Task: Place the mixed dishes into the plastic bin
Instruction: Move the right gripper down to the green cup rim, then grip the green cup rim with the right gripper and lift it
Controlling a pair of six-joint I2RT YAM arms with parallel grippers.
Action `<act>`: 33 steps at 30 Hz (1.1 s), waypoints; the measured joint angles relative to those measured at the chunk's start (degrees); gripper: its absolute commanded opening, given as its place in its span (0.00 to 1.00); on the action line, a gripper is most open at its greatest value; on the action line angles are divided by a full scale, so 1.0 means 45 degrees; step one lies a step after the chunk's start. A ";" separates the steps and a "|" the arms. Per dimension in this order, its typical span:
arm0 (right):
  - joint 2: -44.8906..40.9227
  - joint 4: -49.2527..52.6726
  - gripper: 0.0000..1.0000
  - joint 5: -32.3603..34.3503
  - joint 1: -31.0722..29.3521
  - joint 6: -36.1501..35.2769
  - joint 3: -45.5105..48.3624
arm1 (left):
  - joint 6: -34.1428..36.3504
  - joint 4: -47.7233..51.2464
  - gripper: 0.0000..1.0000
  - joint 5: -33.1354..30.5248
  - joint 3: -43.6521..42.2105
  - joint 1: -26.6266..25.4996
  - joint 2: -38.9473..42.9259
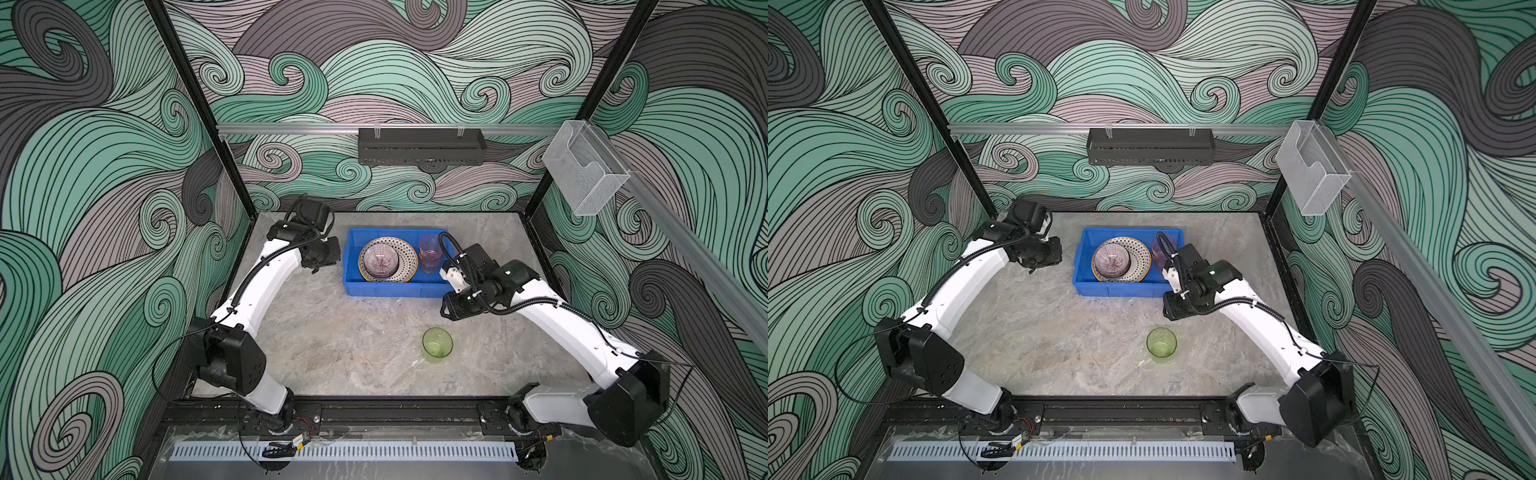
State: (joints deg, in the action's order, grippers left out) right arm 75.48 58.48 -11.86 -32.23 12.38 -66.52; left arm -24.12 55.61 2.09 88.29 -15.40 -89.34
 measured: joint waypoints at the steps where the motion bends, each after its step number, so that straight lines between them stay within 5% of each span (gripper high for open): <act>1: -0.0083 0.0000 0.41 -0.0019 -0.0121 0.0053 0.0219 | -0.0024 -0.0005 0.24 0.0053 0.0000 0.0000 -0.0005; 15: 0.0398 -0.0238 0.38 0.0593 -0.1525 0.0636 0.1758 | -0.0199 -0.0083 0.24 0.0651 0.0000 0.0000 -0.0005; 33: 0.1472 -0.0588 0.36 0.1622 -0.1588 0.0685 0.1802 | -0.0209 -0.0083 0.24 0.0665 -0.0015 0.0005 -0.0005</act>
State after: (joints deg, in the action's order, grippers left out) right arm 82.11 55.83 -4.56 -39.38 15.46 -58.41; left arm -25.06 55.24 5.08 88.23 -15.38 -89.36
